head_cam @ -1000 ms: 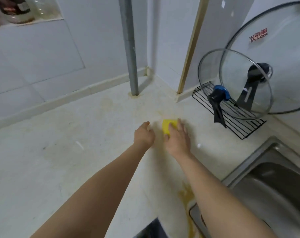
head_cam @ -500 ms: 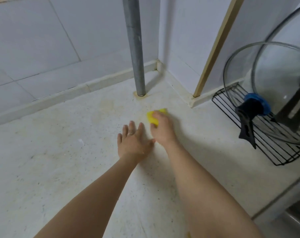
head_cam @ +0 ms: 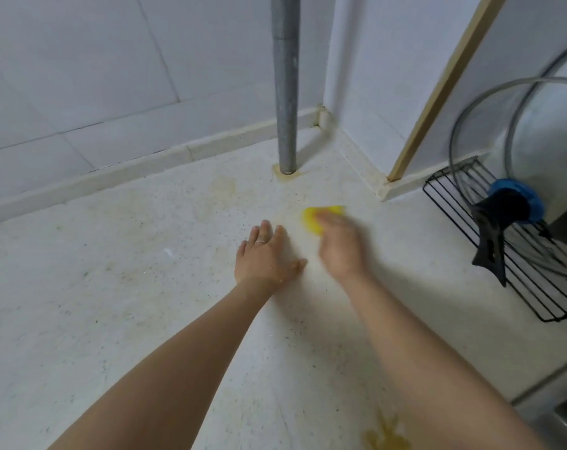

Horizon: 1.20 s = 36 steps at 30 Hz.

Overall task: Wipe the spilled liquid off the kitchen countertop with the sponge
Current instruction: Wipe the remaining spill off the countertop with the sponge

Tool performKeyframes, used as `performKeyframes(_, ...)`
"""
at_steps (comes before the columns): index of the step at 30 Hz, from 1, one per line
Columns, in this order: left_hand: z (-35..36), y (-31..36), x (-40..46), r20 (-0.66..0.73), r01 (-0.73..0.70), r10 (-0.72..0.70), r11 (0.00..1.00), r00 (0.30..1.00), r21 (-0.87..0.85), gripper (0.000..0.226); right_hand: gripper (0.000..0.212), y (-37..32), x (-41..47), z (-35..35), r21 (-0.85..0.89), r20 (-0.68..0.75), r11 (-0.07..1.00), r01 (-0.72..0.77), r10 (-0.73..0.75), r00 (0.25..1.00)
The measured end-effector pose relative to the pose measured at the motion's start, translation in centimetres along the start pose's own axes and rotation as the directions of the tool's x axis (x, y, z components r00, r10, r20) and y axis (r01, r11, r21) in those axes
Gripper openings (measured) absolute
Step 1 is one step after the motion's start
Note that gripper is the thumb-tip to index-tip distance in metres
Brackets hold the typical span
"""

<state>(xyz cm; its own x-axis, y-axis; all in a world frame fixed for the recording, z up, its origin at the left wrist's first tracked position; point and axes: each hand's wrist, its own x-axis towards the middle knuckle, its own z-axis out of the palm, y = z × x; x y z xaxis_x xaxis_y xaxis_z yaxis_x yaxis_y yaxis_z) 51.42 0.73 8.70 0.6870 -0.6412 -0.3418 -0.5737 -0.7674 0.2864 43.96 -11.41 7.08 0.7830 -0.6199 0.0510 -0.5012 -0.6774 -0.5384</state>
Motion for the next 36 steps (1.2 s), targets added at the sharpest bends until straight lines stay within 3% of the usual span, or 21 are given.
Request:
performKeyframes(2,-0.8,-1.3,-0.5,-0.004,0.009,-0.009,0.999,1.0,-0.051,0.079,0.048,1.4,0.6,-0.7,-0.075,-0.157,0.973,-0.218,0.205,0.966)
performKeyframes(3,-1.0,-2.0,-0.8,-0.013,0.027,-0.028,0.997,1.0,-0.065,0.08,0.047,0.5,0.5,-0.2,-0.078,-0.171,0.965,-0.25,0.234,0.957)
performKeyframes(5,-1.5,-4.3,-1.7,-0.041,0.077,-0.08,0.995,0.996,-0.061,0.082,0.05,-4.3,-0.5,2.4,0.024,-0.043,0.993,-0.118,0.118,0.992)
performKeyframes(7,-2.1,-7.1,-2.5,-0.058,0.134,-0.139,0.987,0.989,-0.083,0.082,0.05,-8.7,-2.5,5.4,0.145,0.173,0.985,0.09,-0.115,0.978)
performKeyframes(9,-2.9,-10.0,-3.2,-0.051,0.183,-0.19,0.977,0.981,-0.114,0.087,0.051,-9.8,-2.9,6.1,0.182,0.177,0.96,0.211,-0.243,0.954)
performKeyframes(10,-3.3,-11.5,-3.5,-0.052,0.204,-0.211,0.972,0.976,-0.114,0.089,0.051,-9.3,-2.1,5.7,0.163,0.116,0.967,0.196,-0.216,0.969)
performKeyframes(12,-4.2,-14.4,-4.2,-0.065,0.253,-0.26,0.962,0.963,-0.107,0.09,0.05,-8.1,-0.6,4.9,0.041,-0.01,0.999,-0.02,0.02,1.0)
performKeyframes(14,-4.7,-16.9,-4.9,-0.058,0.316,-0.324,0.941,0.944,-0.118,0.087,0.049,-10.1,-1.0,5.9,0.037,-0.028,0.991,-0.132,0.133,0.991)
performKeyframes(16,-4.6,-18.5,-5.1,-0.048,0.33,-0.337,0.937,0.94,-0.115,0.086,0.046,-14.2,-3.3,8.4,0.128,0.089,0.986,0.104,-0.116,0.989)
performKeyframes(18,-4.3,-19.1,-5.2,-0.049,0.314,-0.321,0.943,0.946,-0.107,0.089,0.044,-15.0,-4.7,9.5,0.161,0.146,0.945,0.283,-0.307,0.941)
performKeyframes(19,-4.2,-19.4,-5.1,-0.048,0.299,-0.305,0.949,0.951,-0.103,0.09,0.046,-14.4,-4.1,8.6,0.128,0.143,0.951,0.28,-0.297,0.944)
performKeyframes(22,-4.2,-19.5,-5.1,-0.035,0.297,-0.302,0.949,0.953,-0.102,0.091,0.048,-11.6,-1.6,6.2,-0.129,-0.009,0.987,-0.098,0.098,0.995)
performKeyframes(23,-4.4,-19.4,-5.0,-0.037,0.306,-0.311,0.947,0.95,-0.099,0.091,0.045,-12.6,-1.9,6.6,-0.192,-0.026,0.974,-0.121,0.118,0.993)
performKeyframes(26,-5.1,-18.6,-4.1,-0.027,0.315,-0.319,0.944,0.947,-0.099,0.091,0.044,-16.3,-4.5,9.8,-0.063,0.194,0.965,0.254,-0.238,0.952)
performKeyframes(28,-6.0,-18.2,-2.8,-0.025,0.304,-0.307,0.949,0.951,-0.084,0.098,0.05,-15.1,-2.6,9.4,0.049,0.115,0.972,0.232,-0.236,0.965)
performKeyframes(31,-7.7,-18.3,-0.3,-0.018,0.302,-0.304,0.951,0.952,-0.07,0.106,0.052,-12.8,2.1,7.5,-0.016,-0.033,0.996,-0.092,0.091,0.995)
performKeyframes(32,-8.0,-18.4,0.4,-0.008,0.303,-0.304,0.95,0.953,-0.072,0.106,0.052,-13.2,2.9,7.6,-0.028,-0.008,0.997,-0.069,0.069,0.998)
performKeyframes(34,-8.0,-18.6,1.3,0.01,0.302,-0.302,0.95,0.953,-0.084,0.102,0.051,-14.2,3.2,8.7,0.008,0.073,0.99,0.139,-0.139,0.988)
performKeyframes(36,-7.5,-19.0,2.1,0.016,0.298,-0.297,0.951,0.955,-0.078,0.102,0.049,-13.1,5.5,8.8,0.052,0.02,0.983,0.178,-0.179,0.984)
